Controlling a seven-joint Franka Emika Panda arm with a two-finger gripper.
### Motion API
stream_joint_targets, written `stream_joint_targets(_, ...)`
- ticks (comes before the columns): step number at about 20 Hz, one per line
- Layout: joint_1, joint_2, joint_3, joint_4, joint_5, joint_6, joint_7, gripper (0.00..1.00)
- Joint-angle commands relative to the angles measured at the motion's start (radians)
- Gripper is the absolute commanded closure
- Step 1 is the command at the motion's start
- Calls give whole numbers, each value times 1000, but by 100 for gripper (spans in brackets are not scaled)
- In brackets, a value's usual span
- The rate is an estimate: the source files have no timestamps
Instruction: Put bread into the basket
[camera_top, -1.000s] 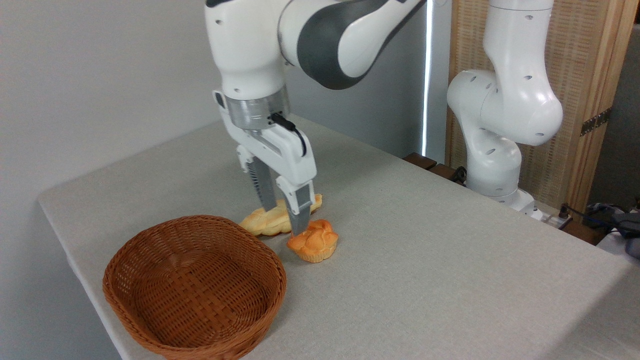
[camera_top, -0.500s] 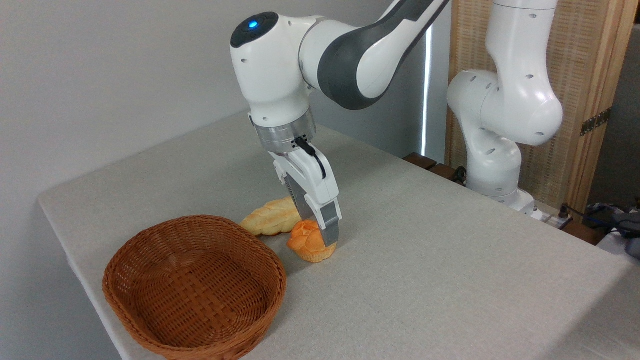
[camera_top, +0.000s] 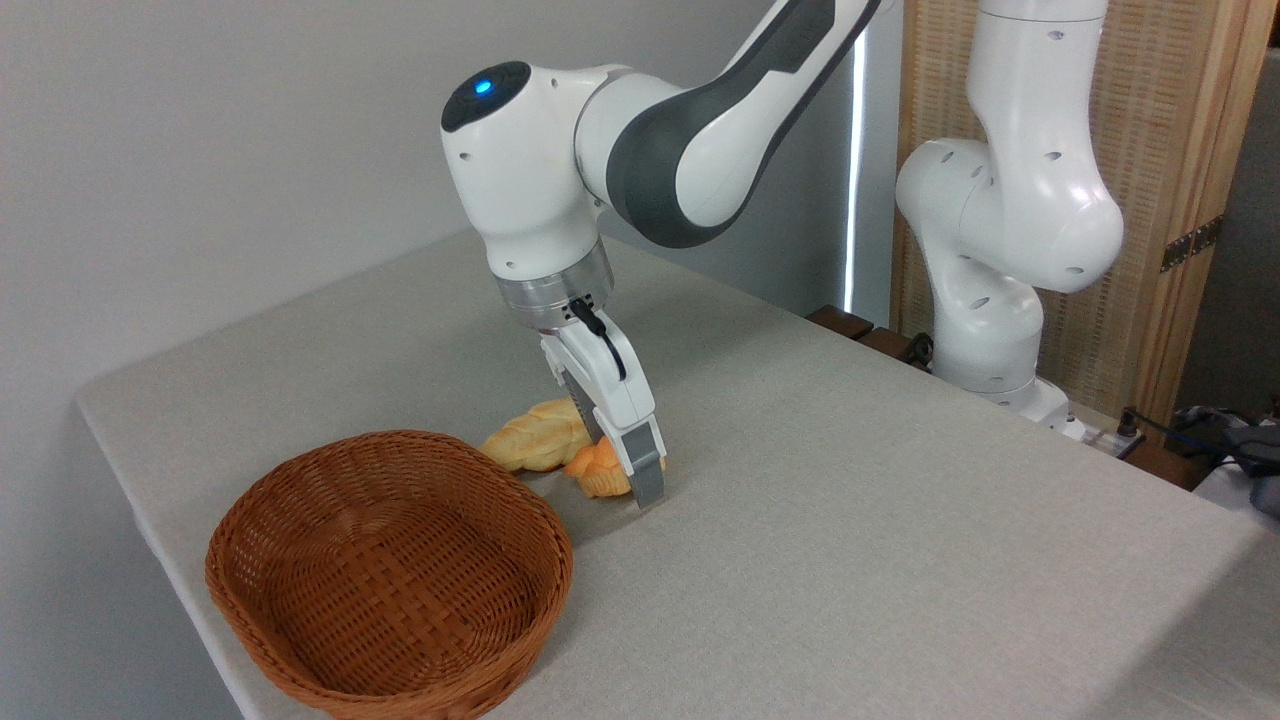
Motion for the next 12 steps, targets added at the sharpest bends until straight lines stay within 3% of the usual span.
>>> stream_joint_targets(1,-2,3,6,-5,16,40,6,13)
stream_joint_targets(4,-2,3,6,-5,16,40,7,47)
stream_joint_targets(6,-2,3,6,-5,16,40,9,52)
stream_joint_targets(12,-2,2,6,-4,16,38,9,51)
